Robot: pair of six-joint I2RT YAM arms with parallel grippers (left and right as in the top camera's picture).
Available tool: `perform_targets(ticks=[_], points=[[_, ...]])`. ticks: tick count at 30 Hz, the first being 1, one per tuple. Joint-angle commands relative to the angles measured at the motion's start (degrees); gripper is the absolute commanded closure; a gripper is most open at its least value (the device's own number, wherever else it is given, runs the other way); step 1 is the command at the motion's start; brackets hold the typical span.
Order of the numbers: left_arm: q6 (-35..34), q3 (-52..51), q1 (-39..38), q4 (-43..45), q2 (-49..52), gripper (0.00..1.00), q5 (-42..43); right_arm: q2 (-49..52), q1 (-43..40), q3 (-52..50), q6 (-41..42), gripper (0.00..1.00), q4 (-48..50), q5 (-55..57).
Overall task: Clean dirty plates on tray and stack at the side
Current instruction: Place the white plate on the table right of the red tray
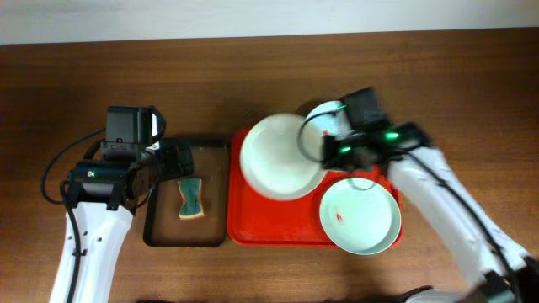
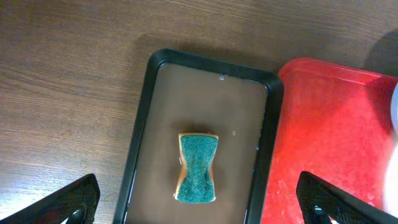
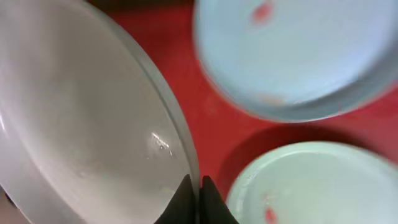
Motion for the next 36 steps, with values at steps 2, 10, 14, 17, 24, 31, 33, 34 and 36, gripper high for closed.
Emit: perform_targets(ticks=[2,10,14,17,24,31,33,34,36], points=[[-0.1,0.1,0.2,0.1,-0.2,0.01,-0.4,-2.3,-18.6,0.9,0.0,0.96,-2.6,-2.0],[-0.1,0.1,0.2,0.1,-0.2,0.01,-0.4,0.7,-50.6,-7.6,0.5,0.96,-0.6,6.1],[-0.2,0.1,0.2,0.1,-0.2,0.01,-0.4,0.7,-51.5,-19.6,3.5,0.96,13.2,11.1],[-0.1,0.1,0.2,0.1,-0.2,0.01,-0.4,0.7,-51.4,-25.2,3.7,0.82,20.4,11.1],[-0.1,0.2,0.2,0.1,-0.2,0.01,-0.4,-2.0,-50.5,-17.8,-16.2,0.34,-3.0,-8.0],[-0.1,0.2,0.2,0.1,-0.2,0.01,-0.4,-1.9,-31.2,-18.3,-8.5,0.42,-10.4,7.9],[-0.1,0.2,0.2,0.1,-0.2,0.01,-0.4,-1.9,-27.6,-20.0,-7.1,0.47,-9.9,8.9],[-0.1,0.1,0.2,0.1,-0.2,0.01,-0.4,-1.9,-26.4,-21.1,-6.4,0.50,-9.1,8.9],[-0.1,0.1,0.2,0.1,-0.2,0.01,-0.4,-1.9,-25.1,-22.6,-4.8,0.59,-8.6,9.0]])
